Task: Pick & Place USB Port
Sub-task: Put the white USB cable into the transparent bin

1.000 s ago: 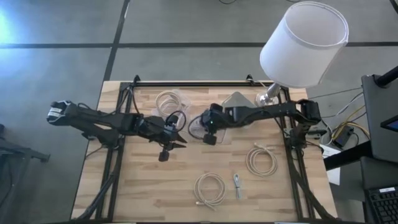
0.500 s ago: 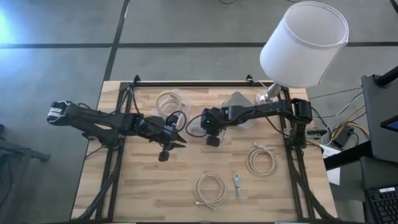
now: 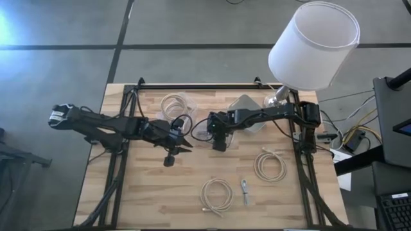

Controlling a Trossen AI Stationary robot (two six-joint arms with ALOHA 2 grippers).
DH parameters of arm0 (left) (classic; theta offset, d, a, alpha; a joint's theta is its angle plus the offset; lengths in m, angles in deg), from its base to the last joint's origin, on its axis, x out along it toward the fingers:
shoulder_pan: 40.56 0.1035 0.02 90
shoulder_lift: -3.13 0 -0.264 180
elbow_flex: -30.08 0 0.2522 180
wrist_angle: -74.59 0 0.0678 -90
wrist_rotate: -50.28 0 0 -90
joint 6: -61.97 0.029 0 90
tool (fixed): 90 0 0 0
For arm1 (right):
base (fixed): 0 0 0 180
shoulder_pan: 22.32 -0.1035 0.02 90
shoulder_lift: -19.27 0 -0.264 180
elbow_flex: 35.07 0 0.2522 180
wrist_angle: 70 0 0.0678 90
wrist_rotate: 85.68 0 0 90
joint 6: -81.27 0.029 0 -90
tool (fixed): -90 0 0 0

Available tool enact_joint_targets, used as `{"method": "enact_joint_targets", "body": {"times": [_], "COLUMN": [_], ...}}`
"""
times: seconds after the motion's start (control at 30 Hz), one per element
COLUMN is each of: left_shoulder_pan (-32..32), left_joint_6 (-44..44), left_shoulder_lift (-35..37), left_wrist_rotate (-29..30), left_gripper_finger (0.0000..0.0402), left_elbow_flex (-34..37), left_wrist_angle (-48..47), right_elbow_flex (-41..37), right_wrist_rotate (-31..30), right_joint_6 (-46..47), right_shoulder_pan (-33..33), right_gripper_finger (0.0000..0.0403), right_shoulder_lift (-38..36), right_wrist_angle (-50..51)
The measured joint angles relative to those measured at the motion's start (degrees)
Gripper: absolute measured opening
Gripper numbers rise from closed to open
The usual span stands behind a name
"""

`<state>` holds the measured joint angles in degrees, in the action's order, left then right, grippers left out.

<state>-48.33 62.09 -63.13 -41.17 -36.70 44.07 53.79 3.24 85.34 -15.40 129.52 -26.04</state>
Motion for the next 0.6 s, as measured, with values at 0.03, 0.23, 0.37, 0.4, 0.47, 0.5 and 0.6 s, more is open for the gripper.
{"method": "enact_joint_targets", "body": {"times": [0.03, 0.23, 0.37, 0.4, 0.47, 0.5, 0.6], "left_shoulder_pan": [0.0, 0.0, 0.0, 0.0, 0.0, 0.0, 0.0], "left_joint_6": [0.0, 0.0, 0.0, 0.0, 0.0, 0.0, 0.0], "left_shoulder_lift": [0.0, 0.0, 0.0, 0.0, 0.0, 0.0, 0.0], "left_wrist_rotate": [0.0, 0.0, 0.0, 0.0, 0.0, 0.0, 0.0], "left_gripper_finger": [0.008, 0.008, 0.008, 0.008, 0.008, 0.008, 0.008], "left_elbow_flex": [0.0, 0.1, 0.1, 0.1, 0.1, 0.2, 0.3], "left_wrist_angle": [0.0, 0.0, -0.1, -0.1, -0.1, -0.1, 0.0], "right_elbow_flex": [0.1, 3.7, 6.3, 6.8, 7.9, 8.5, 10.2], "right_wrist_rotate": [0.0, -0.8, -0.8, -0.7, -0.6, -0.6, -0.7], "right_joint_6": [0.0, 0.2, 0.3, 0.4, 1.8, 2.8, 6.0], "right_shoulder_pan": [0.0, -0.7, -2.2, -2.6, -3.5, -3.9, -5.5], "right_gripper_finger": [0.0127, 0.0158, 0.0166, 0.0166, 0.0166, 0.0165, 0.0162], "right_shoulder_lift": [-0.2, -3.1, -4.9, -5.1, -6.0, -6.5, -7.7], "right_wrist_angle": [0.3, 7.2, 11.0, 11.8, 12.1, 12.5, 15.8]}}
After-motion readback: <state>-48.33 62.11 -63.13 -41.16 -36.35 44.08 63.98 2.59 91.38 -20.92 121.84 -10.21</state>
